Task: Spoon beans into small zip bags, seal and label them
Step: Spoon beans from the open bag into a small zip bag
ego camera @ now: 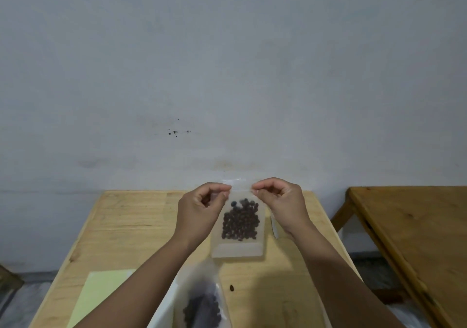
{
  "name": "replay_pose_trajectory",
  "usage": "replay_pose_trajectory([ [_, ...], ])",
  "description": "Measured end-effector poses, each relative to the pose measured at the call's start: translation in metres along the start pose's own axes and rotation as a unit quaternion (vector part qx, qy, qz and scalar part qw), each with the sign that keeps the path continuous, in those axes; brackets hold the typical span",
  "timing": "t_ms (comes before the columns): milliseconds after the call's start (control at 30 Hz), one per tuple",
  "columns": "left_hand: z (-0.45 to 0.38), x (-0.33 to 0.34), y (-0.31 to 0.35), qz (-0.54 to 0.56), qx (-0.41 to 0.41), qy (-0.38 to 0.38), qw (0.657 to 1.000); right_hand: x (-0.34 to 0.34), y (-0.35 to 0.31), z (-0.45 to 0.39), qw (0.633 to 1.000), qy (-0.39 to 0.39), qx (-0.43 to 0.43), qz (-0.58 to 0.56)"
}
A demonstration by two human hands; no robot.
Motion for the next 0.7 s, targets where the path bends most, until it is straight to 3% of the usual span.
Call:
replay_pose_trajectory([
  [567,0.062,0.042,0.021,-0.062,-0.01,0.023,0.998,-0.011,0.024,0.045,0.994,-0.102,0.006,0.03],
  [700,0.074,0.035,0.01,-0.065,-0.047,0.063,0.995,-0.006,0.034,0.047,0.997,-0.072,0.027,0.02],
])
Point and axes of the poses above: each hand's wrist, its own z-axis away from the middle knuckle, its own x-axis out of the palm, y = z × x, the point moved 7 cm from there along -z, towards the middle knuckle, and after that the axes turned 11 degrees about x, right-handed, at the moved point
